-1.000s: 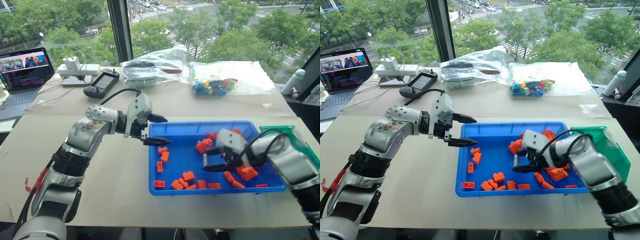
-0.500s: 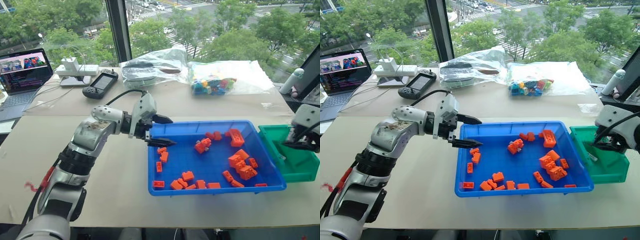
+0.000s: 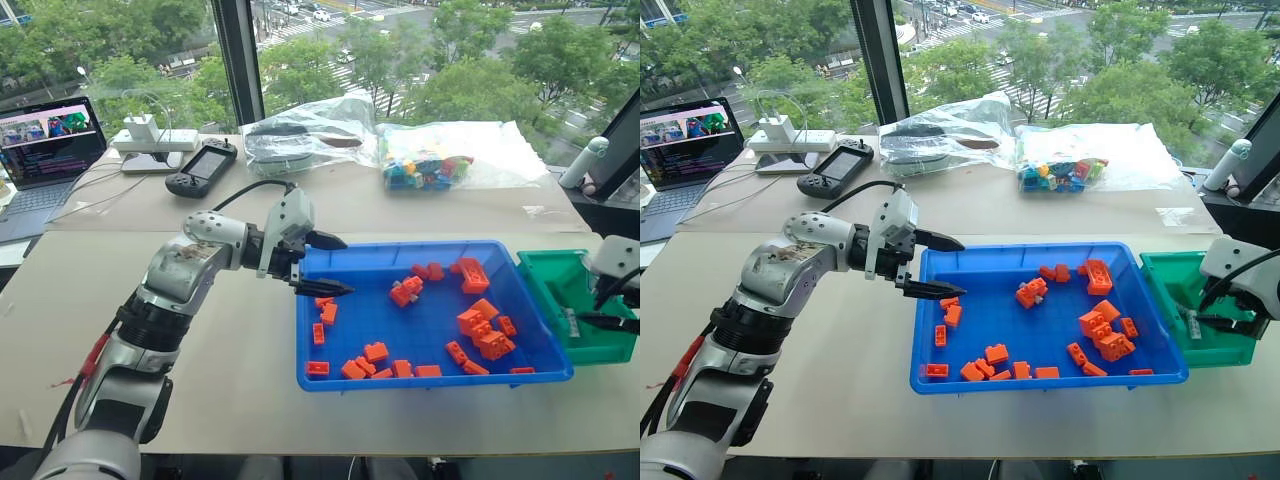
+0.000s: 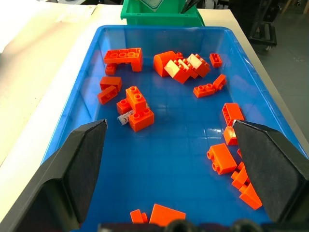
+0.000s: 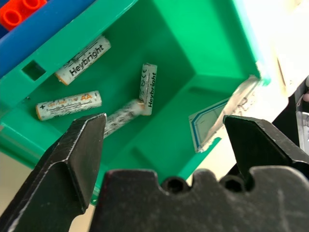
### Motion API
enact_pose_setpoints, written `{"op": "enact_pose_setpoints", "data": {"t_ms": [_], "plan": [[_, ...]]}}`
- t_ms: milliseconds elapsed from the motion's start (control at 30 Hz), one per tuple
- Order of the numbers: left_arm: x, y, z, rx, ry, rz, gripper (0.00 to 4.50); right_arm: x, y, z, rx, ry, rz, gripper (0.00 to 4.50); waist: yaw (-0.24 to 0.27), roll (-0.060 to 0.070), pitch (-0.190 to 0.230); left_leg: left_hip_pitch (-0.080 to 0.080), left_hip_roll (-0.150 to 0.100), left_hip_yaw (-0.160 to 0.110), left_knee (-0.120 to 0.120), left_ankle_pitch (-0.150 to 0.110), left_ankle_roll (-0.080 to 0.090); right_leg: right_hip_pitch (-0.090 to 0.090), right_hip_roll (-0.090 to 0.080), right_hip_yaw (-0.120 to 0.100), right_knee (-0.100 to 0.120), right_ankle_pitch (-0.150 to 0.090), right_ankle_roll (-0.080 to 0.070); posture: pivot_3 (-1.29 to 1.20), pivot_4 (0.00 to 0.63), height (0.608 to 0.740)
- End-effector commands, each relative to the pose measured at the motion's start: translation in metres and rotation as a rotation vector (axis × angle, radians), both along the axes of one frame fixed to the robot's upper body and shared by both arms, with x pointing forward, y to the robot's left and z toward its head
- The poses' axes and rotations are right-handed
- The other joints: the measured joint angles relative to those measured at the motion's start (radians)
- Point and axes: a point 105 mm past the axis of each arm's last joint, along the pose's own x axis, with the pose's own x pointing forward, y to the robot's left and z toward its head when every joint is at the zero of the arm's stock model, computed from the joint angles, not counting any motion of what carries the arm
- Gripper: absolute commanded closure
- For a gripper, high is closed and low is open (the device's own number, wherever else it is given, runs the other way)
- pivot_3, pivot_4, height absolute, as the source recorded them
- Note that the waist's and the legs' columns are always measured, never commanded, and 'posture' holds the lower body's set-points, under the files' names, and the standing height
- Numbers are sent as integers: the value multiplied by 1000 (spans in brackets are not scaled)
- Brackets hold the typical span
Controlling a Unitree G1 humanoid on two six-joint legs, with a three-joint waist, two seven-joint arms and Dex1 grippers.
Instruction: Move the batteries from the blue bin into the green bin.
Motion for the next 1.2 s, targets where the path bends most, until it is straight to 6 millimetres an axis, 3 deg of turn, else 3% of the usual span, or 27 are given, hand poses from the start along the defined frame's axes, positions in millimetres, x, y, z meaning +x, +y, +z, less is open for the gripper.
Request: {"op": "enact_pose_setpoints", "data": {"t_ms": [33,167,333,533,1000,1200], "plan": [[-5,1,10,-16,-37,-19,0,3,25,26,86,-80,54,15,0,0,0,0,0,0,0,0,0,0,0,0,0,0,0,0,150,732],[-6,3,10,-13,-30,-17,0,11,86,37,347,-153,190,15,-2,0,0,0,0,-1,0,0,0,0,1,0,0,0,0,0,150,732],[-5,3,10,-13,-34,-10,0,13,126,6,534,-74,195,15,11,0,0,-1,0,-2,0,0,0,1,0,-1,1,0,0,0,150,732],[-5,1,11,-15,-37,-10,0,34,156,-17,664,-98,114,15,10,0,0,-1,-1,-3,1,0,0,0,-1,-2,1,0,0,0,150,732],[-3,2,13,-18,-43,3,0,42,190,-48,733,-63,97,15,8,0,0,-1,-1,-3,0,0,0,0,0,-2,2,0,0,0,150,732],[-2,2,13,-19,-47,9,0,46,189,-57,741,-54,72,1785,7,0,0,-1,-1,-3,0,0,0,0,0,-2,2,0,0,0,150,732]]}}
